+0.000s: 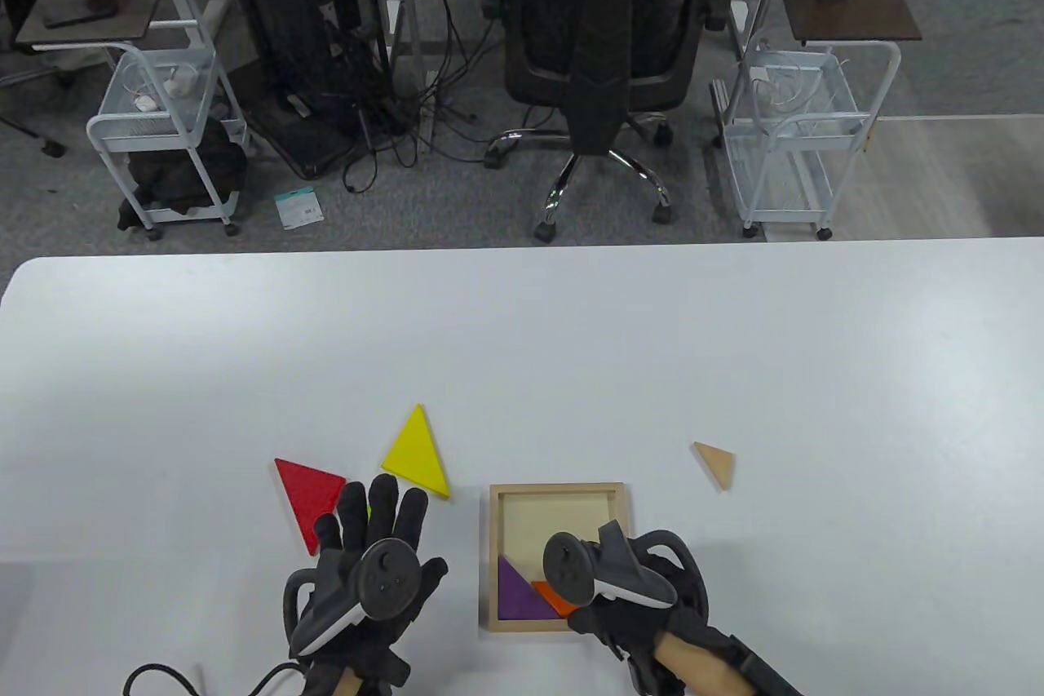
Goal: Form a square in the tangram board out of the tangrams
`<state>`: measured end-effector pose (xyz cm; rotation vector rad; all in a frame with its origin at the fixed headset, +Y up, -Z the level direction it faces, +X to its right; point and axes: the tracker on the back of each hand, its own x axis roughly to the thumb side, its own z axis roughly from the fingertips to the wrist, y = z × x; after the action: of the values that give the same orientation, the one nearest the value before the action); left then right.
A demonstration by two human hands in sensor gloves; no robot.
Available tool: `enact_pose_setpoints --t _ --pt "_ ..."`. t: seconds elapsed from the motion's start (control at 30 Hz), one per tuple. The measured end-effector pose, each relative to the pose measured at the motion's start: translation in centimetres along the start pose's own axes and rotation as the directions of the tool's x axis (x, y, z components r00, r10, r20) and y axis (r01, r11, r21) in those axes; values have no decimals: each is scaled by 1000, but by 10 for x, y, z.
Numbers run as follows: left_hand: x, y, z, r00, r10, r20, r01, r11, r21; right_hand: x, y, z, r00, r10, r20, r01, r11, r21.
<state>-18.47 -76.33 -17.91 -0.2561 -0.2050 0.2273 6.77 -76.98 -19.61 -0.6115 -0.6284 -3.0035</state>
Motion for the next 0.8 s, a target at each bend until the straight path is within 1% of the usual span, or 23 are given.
enact_pose_setpoints --t 0.53,0.63,0.7,0.77,0.8 --pt "2 -1 0 1000 -11 2 11 1000 -6 -2 2 1 1000 -5 29 4 1000 14" --pt "2 -1 0 1000 -13 2 13 1000 -7 -5 1 4 999 -20 29 20 1000 -12" --pt "2 -1 0 1000 -13 2 13 1000 -6 -12 -3 8 998 -60 25 61 997 -44" --pt "2 -1 0 1000 -13 1 13 1000 -6 -23 -12 15 996 -93 -6 92 991 -94" --pt "2 -1 0 1000 -13 0 13 1000 -6 -33 -19 21 991 -124 -44 115 981 -155"
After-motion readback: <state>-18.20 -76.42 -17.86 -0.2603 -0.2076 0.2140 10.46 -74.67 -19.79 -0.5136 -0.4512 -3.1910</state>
